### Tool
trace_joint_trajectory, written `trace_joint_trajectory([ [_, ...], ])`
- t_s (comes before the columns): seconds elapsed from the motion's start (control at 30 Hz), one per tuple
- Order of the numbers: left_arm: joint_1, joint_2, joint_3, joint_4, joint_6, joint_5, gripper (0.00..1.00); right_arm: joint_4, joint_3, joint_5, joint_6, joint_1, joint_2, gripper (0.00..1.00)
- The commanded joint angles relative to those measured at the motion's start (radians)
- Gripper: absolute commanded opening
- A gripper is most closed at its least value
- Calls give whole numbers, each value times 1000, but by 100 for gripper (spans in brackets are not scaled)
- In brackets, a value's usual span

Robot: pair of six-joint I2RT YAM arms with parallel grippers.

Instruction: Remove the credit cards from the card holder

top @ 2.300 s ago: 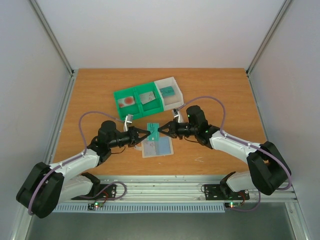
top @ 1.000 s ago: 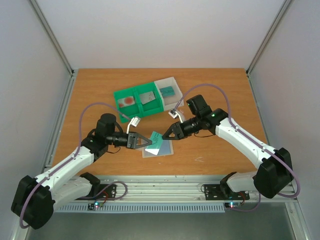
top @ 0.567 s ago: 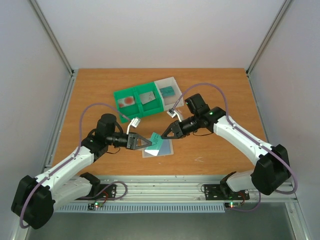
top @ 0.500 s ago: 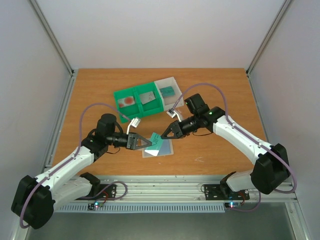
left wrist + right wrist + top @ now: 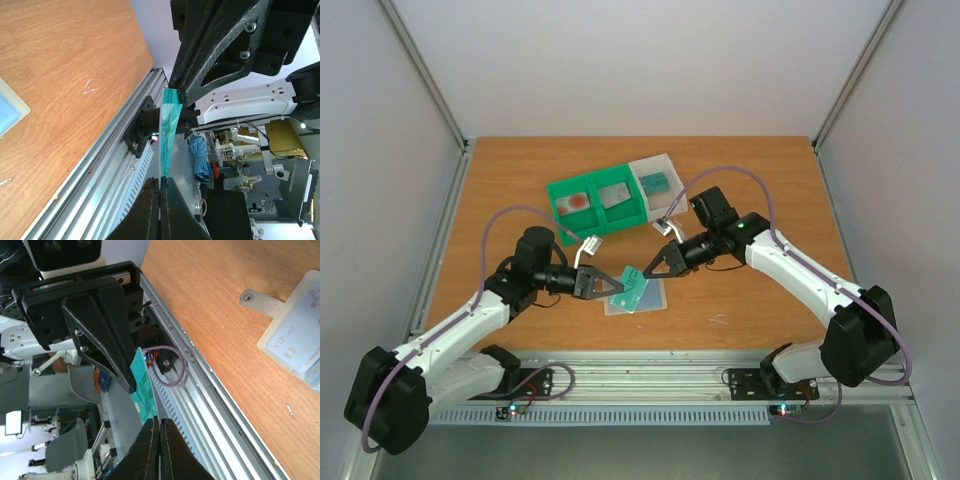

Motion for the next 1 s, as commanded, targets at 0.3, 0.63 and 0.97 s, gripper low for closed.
trace_joint_trajectory([
  [0.3, 1, -8, 45, -30, -2, -42, 23, 77, -51, -38, 59, 2, -44, 1],
  [0.63, 0, -90, 159, -315, 90, -317, 76, 228, -138, 60, 186, 2, -112, 1],
  [0.97, 1, -123, 276, -550, 237, -645, 99, 253, -122, 172, 275, -14, -122, 1],
])
